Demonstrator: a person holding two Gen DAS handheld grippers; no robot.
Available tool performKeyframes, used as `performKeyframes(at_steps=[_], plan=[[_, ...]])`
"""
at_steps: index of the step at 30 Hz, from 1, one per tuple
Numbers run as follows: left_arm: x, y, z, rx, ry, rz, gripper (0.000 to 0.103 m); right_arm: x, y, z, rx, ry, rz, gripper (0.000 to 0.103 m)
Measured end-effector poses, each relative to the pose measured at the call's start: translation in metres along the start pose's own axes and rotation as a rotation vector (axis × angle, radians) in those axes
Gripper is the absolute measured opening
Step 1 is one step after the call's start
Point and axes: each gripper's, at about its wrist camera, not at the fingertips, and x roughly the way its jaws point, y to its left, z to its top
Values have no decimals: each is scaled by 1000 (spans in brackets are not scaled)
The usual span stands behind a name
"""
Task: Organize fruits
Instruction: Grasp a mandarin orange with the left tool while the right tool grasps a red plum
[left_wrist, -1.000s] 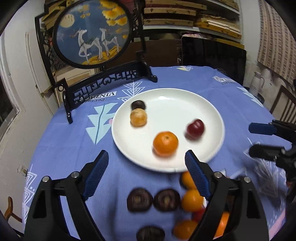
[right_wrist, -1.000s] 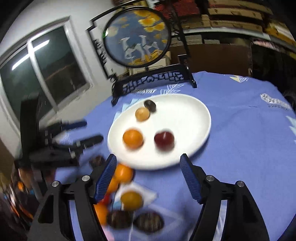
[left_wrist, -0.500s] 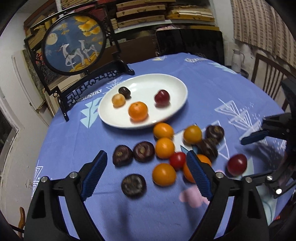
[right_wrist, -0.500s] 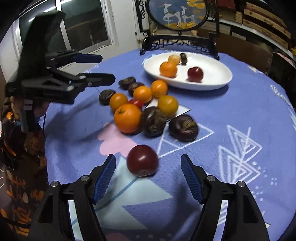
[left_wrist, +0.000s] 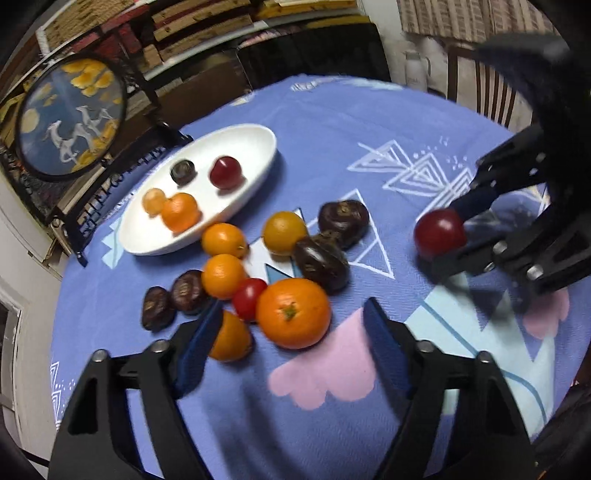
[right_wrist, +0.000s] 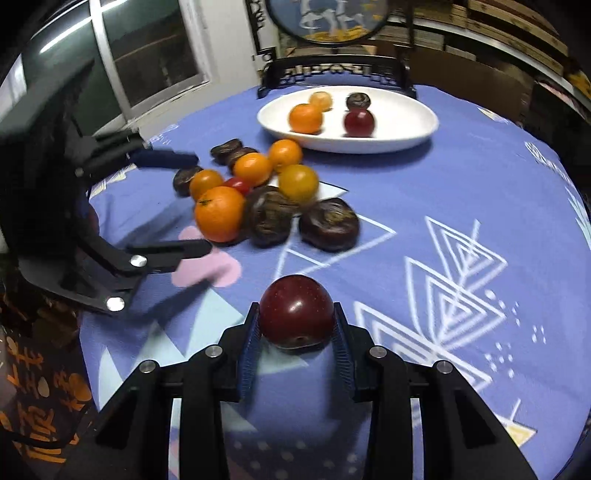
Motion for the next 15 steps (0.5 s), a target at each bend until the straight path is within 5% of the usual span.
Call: performKeyframes(at_steps=[6,15], plan=[[17,3,4,-25,35,2,45,-2,-5,-5,11,-10,0,37],[-16,28,5,-116,-54,-42,44,-9,-2,1,0,-43,2,37]])
